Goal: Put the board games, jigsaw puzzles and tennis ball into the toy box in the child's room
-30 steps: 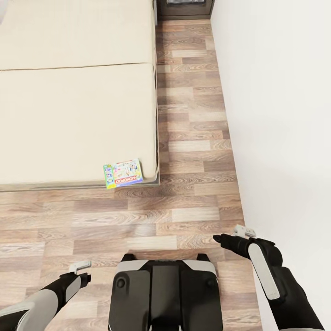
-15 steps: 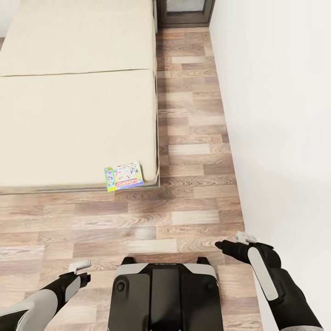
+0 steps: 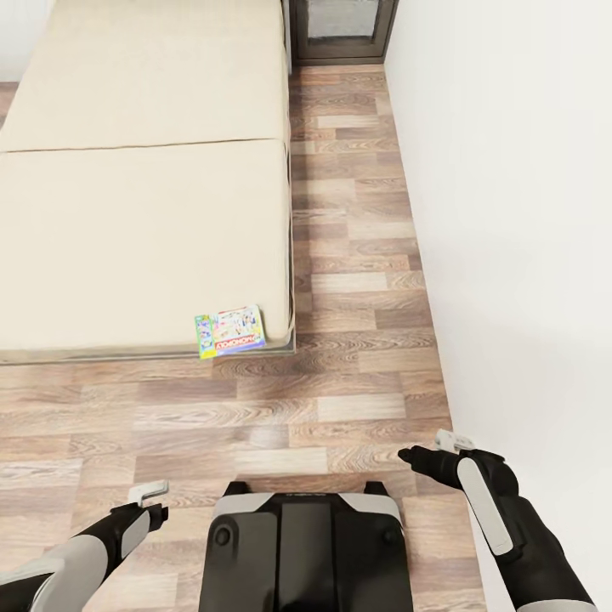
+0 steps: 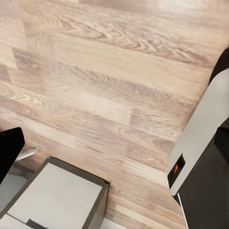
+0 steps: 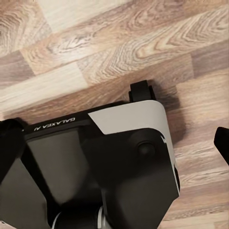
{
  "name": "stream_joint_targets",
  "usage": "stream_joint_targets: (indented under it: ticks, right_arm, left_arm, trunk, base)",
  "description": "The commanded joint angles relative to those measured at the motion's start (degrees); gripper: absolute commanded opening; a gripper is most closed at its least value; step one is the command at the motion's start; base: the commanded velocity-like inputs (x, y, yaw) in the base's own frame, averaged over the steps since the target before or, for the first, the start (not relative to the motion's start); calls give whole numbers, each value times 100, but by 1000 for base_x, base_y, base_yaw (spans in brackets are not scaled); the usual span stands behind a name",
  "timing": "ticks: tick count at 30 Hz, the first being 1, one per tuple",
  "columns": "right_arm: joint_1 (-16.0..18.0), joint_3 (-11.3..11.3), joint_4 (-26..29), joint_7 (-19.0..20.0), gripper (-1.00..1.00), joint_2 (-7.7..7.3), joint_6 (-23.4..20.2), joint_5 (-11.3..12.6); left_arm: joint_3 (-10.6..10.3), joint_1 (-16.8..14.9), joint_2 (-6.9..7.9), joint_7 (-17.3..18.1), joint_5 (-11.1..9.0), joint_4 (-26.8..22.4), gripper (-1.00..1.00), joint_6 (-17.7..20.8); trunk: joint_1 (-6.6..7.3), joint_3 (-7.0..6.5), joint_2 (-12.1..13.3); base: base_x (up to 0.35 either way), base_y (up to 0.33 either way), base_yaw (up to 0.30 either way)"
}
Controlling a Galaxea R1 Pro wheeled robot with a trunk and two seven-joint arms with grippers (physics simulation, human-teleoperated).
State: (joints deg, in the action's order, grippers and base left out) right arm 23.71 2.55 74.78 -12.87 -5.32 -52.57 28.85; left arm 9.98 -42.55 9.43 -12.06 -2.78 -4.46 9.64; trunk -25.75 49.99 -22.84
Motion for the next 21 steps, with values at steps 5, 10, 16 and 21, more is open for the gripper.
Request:
stream_joint_targets:
  ticks: [5, 10, 16, 21]
  right_arm:
    - [8, 0, 1, -56, 100, 3, -17, 57]
    - [8, -2, -4, -57, 100, 4, -17, 53]
    - [10, -1, -7, -58, 100, 4, -15, 52]
    - [11, -3, -7, -58, 100, 7, -9, 51]
  left_arm:
    - [13, 1, -7, -15, -30, -11, 100, 23]
    - [13, 1, -4, -12, -30, -11, 100, 21]
    - [13, 1, 4, -11, -33, -11, 100, 20]
    - [13, 2, 8, -7, -37, -11, 100, 20]
  trunk:
    - [-4, -42, -8]
    - [-4, -90, -8]
    - [-4, -146, -8]
    - [-4, -194, -8]
  base:
    - [0, 0, 0]
    - [0, 0, 0]
    - [0, 0, 0]
    - [0, 0, 0]
